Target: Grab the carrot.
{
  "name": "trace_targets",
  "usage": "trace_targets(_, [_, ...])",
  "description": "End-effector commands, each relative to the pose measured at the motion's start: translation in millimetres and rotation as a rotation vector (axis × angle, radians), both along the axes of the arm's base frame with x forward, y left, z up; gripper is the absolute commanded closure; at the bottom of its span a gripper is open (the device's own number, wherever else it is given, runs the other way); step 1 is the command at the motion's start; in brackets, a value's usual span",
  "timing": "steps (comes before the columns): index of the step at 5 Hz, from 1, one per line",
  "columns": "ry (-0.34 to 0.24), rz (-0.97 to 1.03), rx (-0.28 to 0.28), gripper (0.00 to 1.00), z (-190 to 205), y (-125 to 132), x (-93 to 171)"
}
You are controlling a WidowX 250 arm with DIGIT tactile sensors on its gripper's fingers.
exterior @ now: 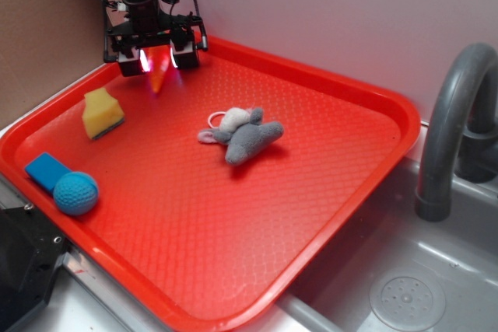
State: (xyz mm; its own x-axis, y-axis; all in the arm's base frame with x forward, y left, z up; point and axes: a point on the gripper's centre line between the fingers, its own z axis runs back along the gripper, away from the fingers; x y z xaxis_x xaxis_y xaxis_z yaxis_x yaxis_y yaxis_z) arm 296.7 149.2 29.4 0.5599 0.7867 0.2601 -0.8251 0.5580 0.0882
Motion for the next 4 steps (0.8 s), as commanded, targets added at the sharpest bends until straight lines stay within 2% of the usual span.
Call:
trace_targets(1, [-0.011,-0.033,0.017,1.0,18,-15,-1])
trace_targets(2, [0.012,0.039,-0.015,1.0,69,-56,-10])
trace_targets(3, [0.006,-0.059,-0.134,1.0,123,-87,-19])
trace_targets(4, [0.035,-0.169,-0.168,1.0,152,-112,-33])
